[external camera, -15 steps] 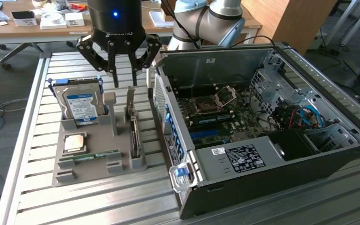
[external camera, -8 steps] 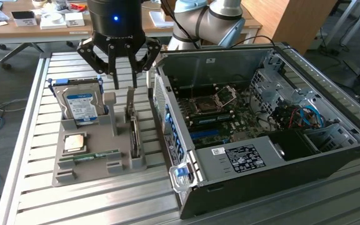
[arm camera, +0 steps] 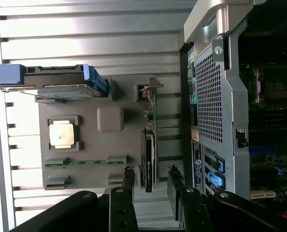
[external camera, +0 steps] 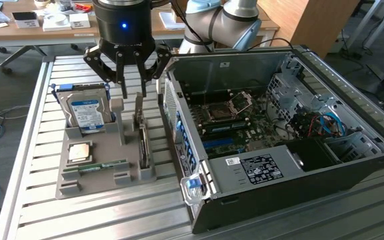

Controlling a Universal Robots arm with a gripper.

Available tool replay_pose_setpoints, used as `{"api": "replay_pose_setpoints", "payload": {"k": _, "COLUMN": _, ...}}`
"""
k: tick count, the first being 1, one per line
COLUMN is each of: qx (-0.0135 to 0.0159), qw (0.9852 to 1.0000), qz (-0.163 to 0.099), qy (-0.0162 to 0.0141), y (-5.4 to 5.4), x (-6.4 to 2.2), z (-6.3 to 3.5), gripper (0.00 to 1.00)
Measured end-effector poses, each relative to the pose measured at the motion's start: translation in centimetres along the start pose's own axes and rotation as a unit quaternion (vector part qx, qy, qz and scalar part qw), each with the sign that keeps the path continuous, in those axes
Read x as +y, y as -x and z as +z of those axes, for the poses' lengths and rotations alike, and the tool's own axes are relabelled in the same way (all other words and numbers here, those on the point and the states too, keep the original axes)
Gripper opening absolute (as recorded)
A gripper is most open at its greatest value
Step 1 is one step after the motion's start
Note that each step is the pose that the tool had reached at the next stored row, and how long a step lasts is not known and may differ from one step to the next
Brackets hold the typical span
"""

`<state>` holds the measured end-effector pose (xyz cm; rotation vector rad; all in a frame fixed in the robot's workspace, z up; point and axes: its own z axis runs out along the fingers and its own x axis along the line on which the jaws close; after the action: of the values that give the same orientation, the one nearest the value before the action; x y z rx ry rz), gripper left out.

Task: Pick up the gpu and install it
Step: 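Pick up the gpu and move the gpu toward the slot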

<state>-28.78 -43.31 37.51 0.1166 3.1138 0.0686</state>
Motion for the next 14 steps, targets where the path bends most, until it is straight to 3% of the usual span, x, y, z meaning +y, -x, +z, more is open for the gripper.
{"api": "replay_pose_setpoints", "payload": {"k": 14, "qx": -0.0001, "qw": 1.0000, "qz": 0.000, "qy": 0.0001, "y": 0.0, "x": -0.07, "z": 1.64, "gripper": 0.41}}
